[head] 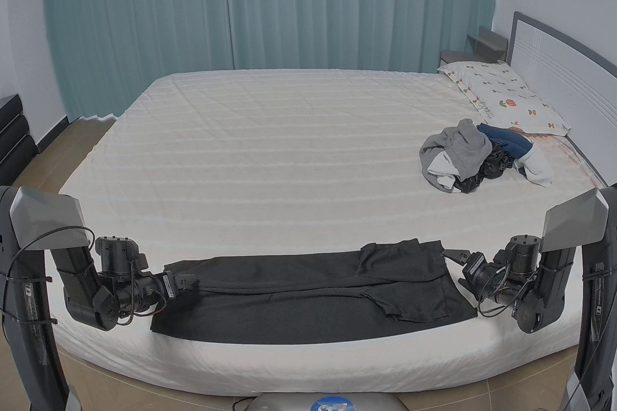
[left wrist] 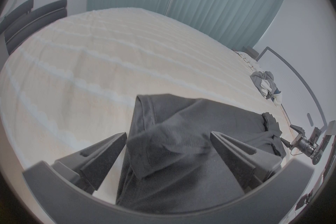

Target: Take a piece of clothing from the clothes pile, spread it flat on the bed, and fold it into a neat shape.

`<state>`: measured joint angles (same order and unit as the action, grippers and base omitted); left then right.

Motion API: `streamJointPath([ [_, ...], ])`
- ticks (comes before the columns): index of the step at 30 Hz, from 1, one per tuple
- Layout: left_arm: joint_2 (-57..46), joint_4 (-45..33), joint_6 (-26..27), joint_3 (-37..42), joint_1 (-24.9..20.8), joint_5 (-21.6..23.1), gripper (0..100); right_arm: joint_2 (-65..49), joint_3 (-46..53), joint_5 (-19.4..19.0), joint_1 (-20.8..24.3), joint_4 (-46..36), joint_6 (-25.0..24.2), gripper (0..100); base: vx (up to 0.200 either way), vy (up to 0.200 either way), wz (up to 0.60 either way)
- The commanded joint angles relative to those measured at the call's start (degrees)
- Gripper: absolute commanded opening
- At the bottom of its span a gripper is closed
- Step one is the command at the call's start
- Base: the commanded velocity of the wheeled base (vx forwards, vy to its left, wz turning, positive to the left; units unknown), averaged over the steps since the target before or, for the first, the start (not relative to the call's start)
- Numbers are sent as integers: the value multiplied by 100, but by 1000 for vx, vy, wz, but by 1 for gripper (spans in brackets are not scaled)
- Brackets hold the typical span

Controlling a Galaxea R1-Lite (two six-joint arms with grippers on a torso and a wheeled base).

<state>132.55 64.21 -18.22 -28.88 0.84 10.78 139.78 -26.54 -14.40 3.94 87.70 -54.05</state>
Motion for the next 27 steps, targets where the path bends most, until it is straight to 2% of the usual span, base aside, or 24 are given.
streamJointPath([
  [1, 17, 162, 3, 5, -5, -181, 100, 6, 8, -2, 2, 2, 0, 100, 0, 0, 0],
  [12, 69, 215, 30, 58, -137, -287, 100, 6, 0, -2, 2, 2, 0, 100, 0, 0, 0],
  [18, 263, 241, 311, 58, -154, -322, 100, 6, 0, -2, 2, 2, 0, 100, 0, 0, 0],
  [23, 368, 268, 399, 67, -163, -550, 100, 6, 0, -2, 2, 2, 0, 100, 0, 0, 0],
  [27, 412, 276, 399, 58, -172, -550, 100, 6, 0, -2, 2, 2, 0, 100, 0, 0, 0],
])
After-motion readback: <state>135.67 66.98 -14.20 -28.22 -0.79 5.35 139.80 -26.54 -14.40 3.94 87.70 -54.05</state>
